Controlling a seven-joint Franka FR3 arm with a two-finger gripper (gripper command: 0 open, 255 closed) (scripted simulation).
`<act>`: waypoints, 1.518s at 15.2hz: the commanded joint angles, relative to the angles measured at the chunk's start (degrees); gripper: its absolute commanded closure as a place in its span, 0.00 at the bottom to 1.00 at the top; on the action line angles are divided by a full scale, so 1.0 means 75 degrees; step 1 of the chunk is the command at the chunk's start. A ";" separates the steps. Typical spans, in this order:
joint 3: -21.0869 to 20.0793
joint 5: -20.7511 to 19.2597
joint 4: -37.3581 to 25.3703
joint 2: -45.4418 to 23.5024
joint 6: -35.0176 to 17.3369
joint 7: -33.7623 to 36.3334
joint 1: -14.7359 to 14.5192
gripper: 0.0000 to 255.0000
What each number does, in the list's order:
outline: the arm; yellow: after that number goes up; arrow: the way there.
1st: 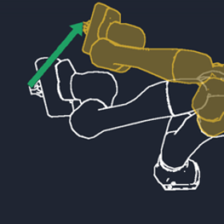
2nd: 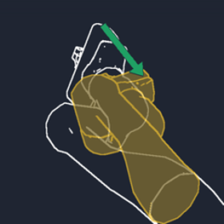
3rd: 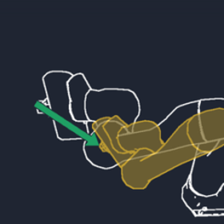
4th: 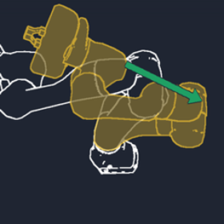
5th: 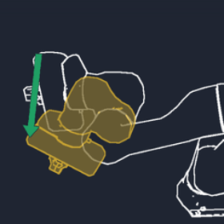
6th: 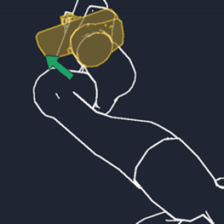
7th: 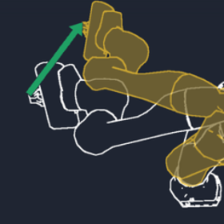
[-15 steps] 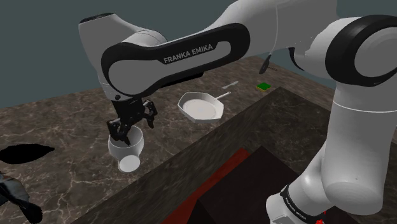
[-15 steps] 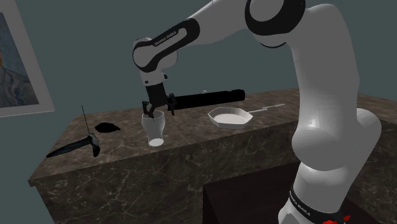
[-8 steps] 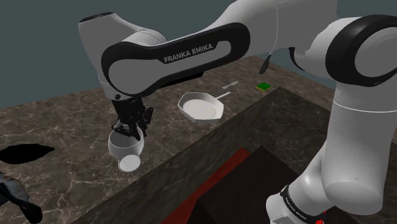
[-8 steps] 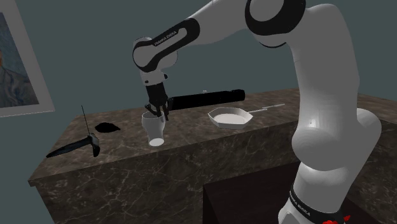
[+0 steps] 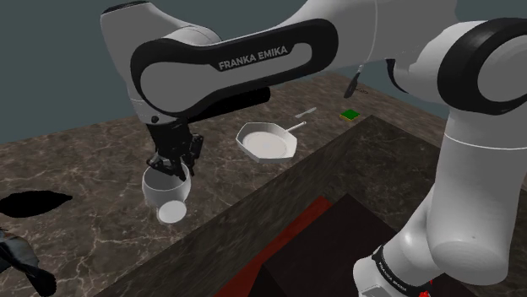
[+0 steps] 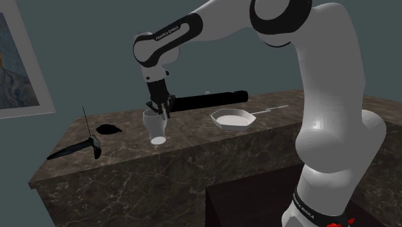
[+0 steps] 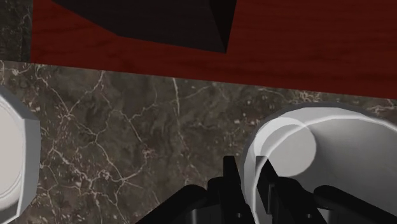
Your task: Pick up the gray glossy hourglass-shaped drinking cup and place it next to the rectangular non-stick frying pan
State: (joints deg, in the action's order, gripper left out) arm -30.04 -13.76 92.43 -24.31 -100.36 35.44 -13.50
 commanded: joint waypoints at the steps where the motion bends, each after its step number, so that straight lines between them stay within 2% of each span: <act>1: -0.0020 0.0041 -0.0121 0.0072 0.0181 -0.0026 0.0001 1.00; 23: -0.0119 0.0167 -0.2175 0.0242 0.2354 -0.0222 -0.0197 1.00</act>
State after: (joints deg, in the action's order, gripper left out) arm -30.88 -12.50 77.00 -22.45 -83.54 33.71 -14.78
